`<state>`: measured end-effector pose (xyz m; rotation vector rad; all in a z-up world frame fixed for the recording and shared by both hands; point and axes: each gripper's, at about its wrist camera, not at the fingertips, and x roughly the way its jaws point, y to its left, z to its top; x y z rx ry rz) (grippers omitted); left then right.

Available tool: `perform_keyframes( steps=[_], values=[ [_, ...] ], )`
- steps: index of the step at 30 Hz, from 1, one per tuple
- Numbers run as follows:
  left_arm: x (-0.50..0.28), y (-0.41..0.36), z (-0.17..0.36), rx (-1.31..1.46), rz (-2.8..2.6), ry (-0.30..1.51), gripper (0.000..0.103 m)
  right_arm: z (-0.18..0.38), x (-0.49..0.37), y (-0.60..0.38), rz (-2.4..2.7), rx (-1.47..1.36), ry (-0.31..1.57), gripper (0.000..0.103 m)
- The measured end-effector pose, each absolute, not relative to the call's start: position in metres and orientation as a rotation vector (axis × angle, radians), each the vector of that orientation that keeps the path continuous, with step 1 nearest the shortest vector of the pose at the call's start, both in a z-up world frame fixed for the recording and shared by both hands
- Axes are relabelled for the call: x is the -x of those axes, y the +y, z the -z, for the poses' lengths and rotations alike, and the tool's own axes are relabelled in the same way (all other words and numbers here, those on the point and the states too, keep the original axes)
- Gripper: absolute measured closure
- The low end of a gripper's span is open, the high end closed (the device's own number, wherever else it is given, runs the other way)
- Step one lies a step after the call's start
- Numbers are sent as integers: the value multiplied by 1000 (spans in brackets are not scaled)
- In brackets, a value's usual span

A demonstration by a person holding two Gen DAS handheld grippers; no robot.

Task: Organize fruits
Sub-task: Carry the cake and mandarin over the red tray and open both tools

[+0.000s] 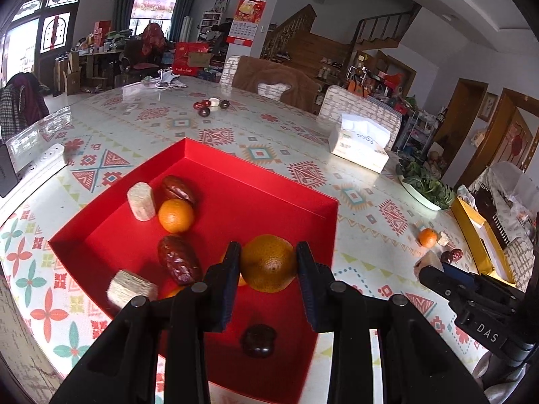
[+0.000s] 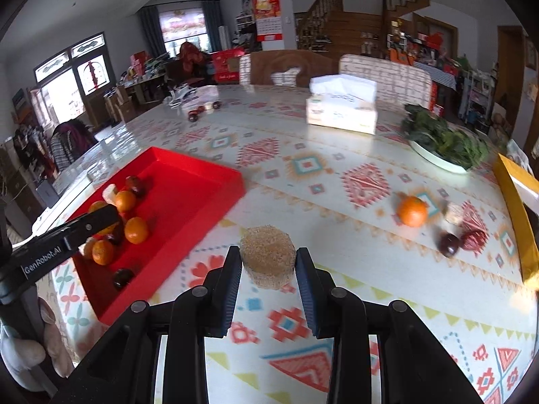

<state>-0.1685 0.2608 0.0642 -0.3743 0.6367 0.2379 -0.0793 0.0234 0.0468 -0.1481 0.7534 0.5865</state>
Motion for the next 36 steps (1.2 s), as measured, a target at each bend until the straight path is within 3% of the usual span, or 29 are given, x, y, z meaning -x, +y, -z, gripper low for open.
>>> perform_keyframes(
  steps=[22, 27, 29, 31, 36],
  values=[
    [170, 333, -40, 518, -288, 648, 71, -19, 87, 177, -749, 377, 791, 67],
    [173, 337, -44, 534, -279, 625, 53, -16, 86, 182, -746, 379, 800, 63],
    [175, 337, -47, 537, -275, 617, 48, -17, 86, 182, -755, 369, 802, 48],
    [176, 337, -49, 543, -269, 614, 43, -19, 88, 181, -760, 363, 792, 44],
    [180, 336, -55, 555, -274, 605, 38, -27, 93, 175, -766, 354, 765, 44]
  ],
)
